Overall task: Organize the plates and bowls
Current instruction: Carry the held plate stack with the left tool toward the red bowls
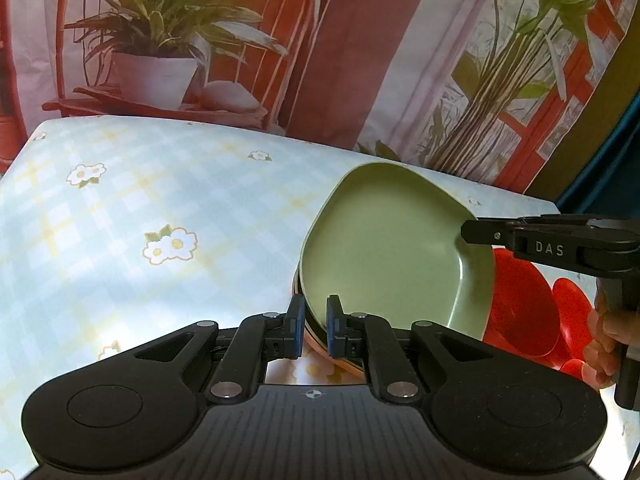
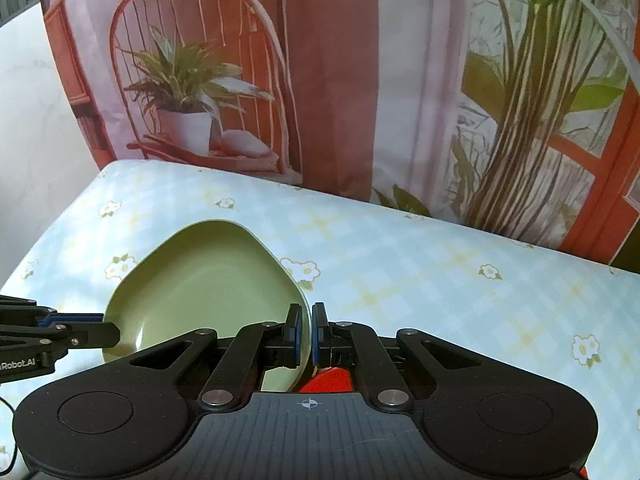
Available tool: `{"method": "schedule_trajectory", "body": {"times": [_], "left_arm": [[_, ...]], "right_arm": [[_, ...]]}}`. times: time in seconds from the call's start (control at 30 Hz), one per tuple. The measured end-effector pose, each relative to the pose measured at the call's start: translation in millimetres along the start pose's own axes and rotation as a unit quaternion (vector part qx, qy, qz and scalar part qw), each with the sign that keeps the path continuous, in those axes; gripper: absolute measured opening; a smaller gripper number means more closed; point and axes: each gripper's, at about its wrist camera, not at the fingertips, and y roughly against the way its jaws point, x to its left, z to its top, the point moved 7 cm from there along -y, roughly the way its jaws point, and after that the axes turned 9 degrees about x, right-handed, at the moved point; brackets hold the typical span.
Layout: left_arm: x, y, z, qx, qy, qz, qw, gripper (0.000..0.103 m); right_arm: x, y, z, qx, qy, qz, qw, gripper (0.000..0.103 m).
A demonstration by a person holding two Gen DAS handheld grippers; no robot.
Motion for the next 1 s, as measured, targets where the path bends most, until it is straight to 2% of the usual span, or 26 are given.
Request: {"method": "schedule_trajectory", "body": {"times": [0.2,0.57,0.6,0.67,1.0], "left_arm": [[-0.5,-1.9,-1.6,0.005,-0.003,0.008,1.0,0.011],[5.2,-2.3,1.0,0.005,0.006,0.009,0.9999,0.011],[5.1,-2.4,1.1,0.005,0.007,0.008,0.9999,0.011],[5.4,-3.6,1.8,0.006,0.007,0.009,0.9999,0.011],[10.9,-4.7,7.9,0.003,0.018,0.009,0.9998,0.013]], "right_arm": [[-1.6,-5.5,-0.7,0.004,0.004,-0.004,1.0,0.005],[-5.0,-13.1,2.2,0.008,-0.001,-0.011,1.0,0.014],[-5.7,-14.8,1.8,0.012,-0.004,-0.008,1.0,0.013],[-6.8,-18.3,0.3,0.02,-0.009,0.002,1.0,0.006],[-5.1,-27.3,-6.5,0.043,-0.031,0.012,0.999,0.005]]}}
